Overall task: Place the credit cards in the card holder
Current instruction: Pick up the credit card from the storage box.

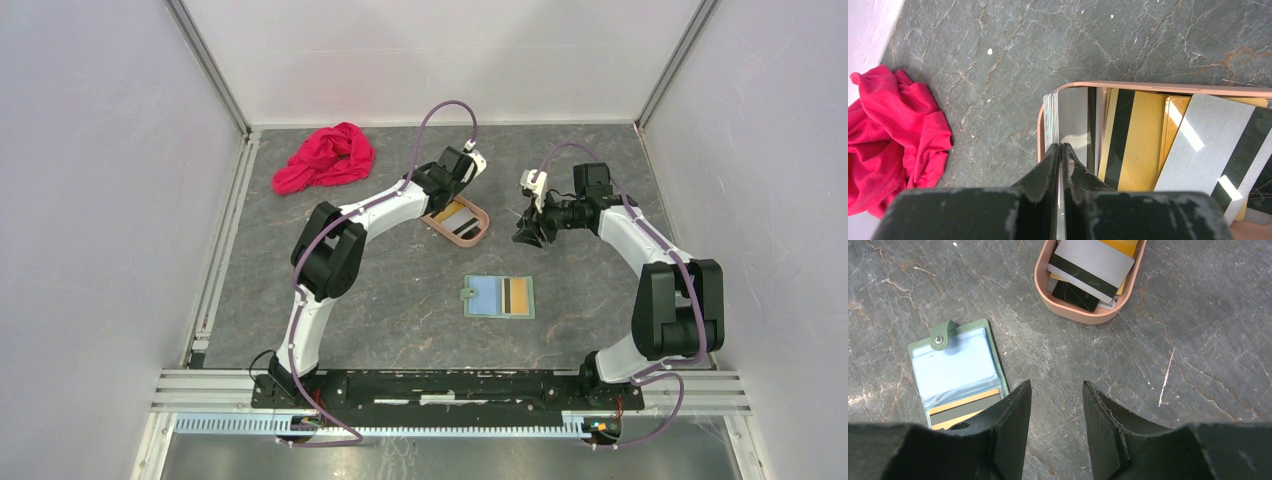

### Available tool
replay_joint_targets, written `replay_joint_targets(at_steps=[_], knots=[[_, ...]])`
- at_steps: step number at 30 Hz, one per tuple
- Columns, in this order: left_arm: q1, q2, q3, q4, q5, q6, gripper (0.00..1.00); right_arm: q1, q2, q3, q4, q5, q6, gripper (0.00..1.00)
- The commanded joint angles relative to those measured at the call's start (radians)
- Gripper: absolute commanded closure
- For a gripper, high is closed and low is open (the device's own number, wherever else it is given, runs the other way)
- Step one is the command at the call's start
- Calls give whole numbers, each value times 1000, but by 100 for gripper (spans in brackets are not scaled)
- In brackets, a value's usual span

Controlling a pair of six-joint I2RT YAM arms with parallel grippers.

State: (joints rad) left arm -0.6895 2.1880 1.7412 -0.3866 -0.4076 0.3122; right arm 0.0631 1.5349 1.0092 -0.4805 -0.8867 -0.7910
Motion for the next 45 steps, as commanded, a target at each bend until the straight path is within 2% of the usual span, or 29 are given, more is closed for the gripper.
replay_joint_targets(at_steps=[1,11,34,45], knots=[[1,-55,-8,33,12,20,98,-4,2,21,2,-28,-13,51],[3,-89,-46,61,25,23,98,-7,1,21,-3,-26,-16,52],[25,-126,-68,47,190,25,98,-8,1,23,-9,-28,-24,52],[27,-194,-114,86,222,5,98,-10,1,24,-11,-29,-25,52]])
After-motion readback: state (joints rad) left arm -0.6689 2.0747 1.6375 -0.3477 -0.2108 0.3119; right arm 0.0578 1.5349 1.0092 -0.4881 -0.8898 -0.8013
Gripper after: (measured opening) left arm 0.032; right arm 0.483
